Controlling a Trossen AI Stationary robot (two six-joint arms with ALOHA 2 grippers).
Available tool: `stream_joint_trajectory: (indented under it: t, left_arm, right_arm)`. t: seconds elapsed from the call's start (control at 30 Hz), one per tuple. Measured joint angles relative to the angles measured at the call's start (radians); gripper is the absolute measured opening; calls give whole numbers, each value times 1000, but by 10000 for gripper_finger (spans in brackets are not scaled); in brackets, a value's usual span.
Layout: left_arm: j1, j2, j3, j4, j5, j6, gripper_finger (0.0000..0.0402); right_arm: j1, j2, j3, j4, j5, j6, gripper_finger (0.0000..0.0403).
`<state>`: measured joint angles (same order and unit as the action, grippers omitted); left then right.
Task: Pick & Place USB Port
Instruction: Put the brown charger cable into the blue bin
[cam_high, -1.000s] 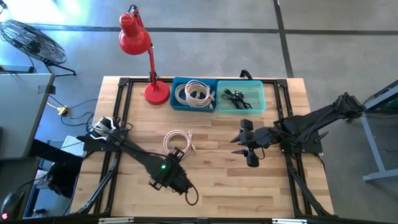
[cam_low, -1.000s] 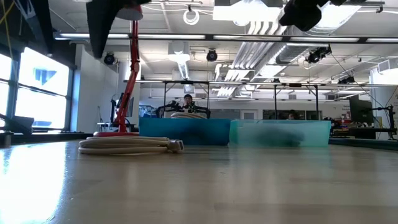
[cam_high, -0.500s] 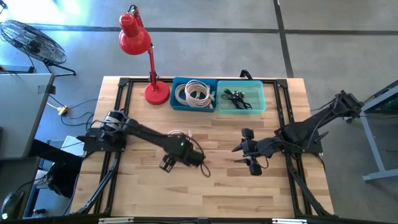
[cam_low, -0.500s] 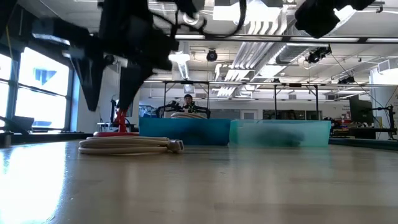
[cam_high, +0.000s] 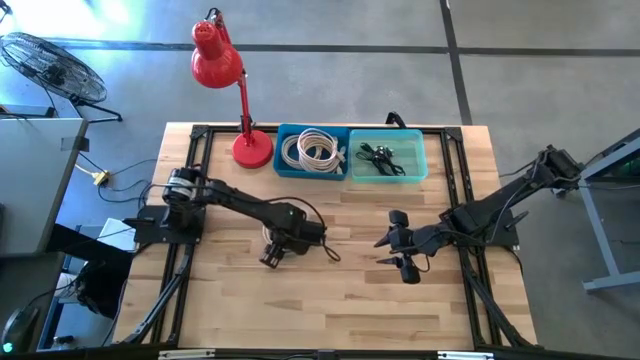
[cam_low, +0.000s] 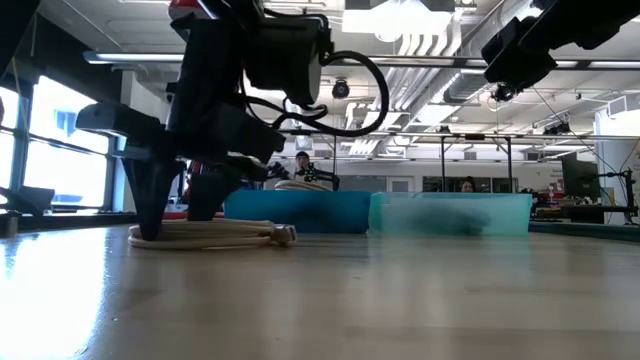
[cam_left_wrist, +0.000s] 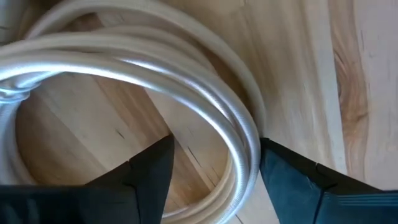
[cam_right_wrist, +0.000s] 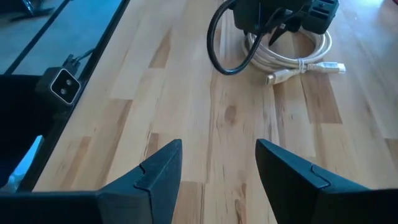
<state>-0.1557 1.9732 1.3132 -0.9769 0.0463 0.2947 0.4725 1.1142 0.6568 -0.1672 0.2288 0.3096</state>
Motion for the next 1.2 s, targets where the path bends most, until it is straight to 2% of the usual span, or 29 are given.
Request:
stream_joint_trajectory:
  t: [0.13, 0.2, 0.3, 0.37, 0.7, 0.83, 1.2]
  left_arm:
    - [1, -1, -30, 47, -7, -3, 187]
    - [-2, 0, -36, 49, -14, -3, 143]
    - [-4, 0, -40, 61, -33, -8, 50]
    - [-3, 2, -40, 81, -61, -14, 19]
    - [-34, -6, 7, 92, -253, -61, 12]
    - [-34, 2, 73, -8, -298, -56, 10]
    - [-34, -2, 263, -134, -392, -30, 10]
  right_arm:
    - [0, 0, 0, 2, 6, -1, 197]
    - [0, 0, 0, 5, 5, -2, 197]
    - [0, 0, 0, 5, 7, -3, 197]
    - [0, 0, 0, 7, 7, -3, 197]
    - [16, 0, 0, 16, 25, -1, 197]
    - [43, 0, 0, 18, 41, -19, 197]
    - [131, 0, 0, 22, 105, -19, 197]
